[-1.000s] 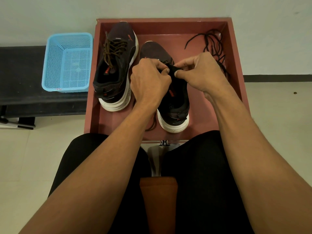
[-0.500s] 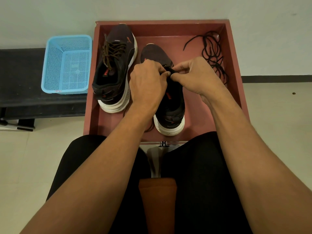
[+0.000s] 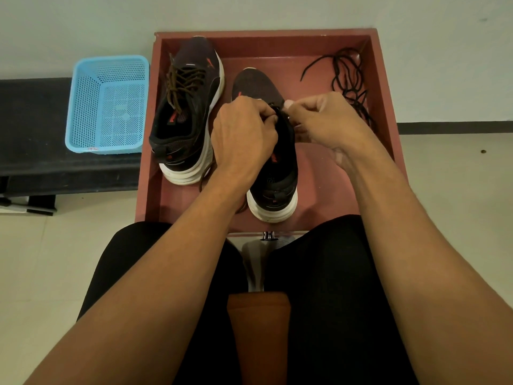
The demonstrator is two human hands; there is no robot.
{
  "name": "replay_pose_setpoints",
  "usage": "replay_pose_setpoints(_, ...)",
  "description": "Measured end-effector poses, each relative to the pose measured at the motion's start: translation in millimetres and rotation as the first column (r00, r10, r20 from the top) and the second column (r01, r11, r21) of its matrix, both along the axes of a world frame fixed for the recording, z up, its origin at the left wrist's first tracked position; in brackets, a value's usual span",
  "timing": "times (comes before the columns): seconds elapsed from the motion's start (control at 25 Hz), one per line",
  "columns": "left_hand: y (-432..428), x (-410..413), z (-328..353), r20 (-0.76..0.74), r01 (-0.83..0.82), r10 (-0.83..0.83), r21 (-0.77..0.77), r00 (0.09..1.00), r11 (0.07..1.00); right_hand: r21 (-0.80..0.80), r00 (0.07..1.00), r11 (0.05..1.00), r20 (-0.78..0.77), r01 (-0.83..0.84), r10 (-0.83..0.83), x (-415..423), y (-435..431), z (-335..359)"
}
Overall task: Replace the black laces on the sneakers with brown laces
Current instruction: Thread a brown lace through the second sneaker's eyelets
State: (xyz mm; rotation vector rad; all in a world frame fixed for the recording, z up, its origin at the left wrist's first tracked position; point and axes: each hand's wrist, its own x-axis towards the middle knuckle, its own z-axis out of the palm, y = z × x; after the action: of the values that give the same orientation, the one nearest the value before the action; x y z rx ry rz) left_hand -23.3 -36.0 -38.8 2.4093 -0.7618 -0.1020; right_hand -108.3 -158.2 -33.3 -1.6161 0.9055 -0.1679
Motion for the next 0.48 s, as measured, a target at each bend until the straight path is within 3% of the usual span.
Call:
replay_pose_setpoints(0.16,6,6,4,0.021,0.051,-0.051,-0.008,0.998,0.999,-0.042,0.999,0.999,-0.045,-0.004,0.002,3,-1,0)
replay_pose_setpoints(0.48,28,14,9,0.253,0.002,-0.029,0.109,0.967,0.994,-0.036,0.988,0.997,-0.141,0.063,-0.067,2,-10,-10)
